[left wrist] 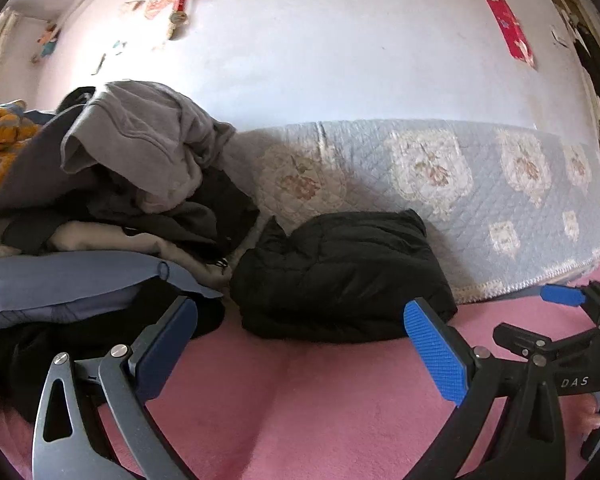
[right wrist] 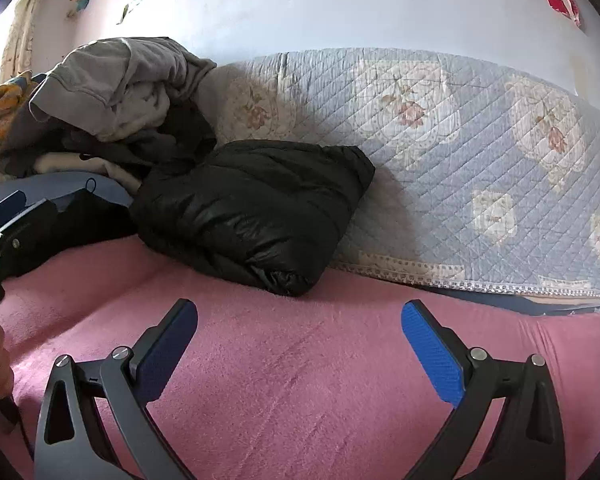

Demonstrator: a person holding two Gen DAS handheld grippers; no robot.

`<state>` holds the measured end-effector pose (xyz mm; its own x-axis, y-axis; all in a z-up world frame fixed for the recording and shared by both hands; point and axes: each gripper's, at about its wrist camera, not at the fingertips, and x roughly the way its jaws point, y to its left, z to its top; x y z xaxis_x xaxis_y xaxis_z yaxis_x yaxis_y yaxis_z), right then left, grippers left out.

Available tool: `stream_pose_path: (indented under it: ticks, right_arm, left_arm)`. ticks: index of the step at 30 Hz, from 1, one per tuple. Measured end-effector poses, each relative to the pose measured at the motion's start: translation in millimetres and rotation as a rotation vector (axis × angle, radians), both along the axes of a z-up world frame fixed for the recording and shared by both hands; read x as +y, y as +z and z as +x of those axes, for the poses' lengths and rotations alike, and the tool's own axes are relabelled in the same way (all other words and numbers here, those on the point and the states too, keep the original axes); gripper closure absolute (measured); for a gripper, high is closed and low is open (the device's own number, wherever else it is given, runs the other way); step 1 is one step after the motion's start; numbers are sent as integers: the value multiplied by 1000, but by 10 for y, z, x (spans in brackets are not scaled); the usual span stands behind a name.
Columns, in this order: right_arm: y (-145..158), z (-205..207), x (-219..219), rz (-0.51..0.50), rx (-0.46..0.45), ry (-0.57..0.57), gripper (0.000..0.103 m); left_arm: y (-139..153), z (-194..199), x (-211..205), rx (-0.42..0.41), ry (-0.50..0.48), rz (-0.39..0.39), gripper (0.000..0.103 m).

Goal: Fold large clothes

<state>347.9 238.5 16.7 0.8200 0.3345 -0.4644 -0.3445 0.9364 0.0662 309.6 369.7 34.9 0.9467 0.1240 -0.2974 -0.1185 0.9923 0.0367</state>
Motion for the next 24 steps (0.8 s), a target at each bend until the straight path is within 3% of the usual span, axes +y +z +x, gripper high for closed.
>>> stream_pose_path:
  ticks: [12,24]
  right_arm:
    - [-11,-5,7,-20,6,12,0]
    - [-14,-7,3,-22,10,16,0]
  left_arm:
    - [-13,18,-58,17,-26,20,0]
    - [21,-102,-44,-42,-14,19,0]
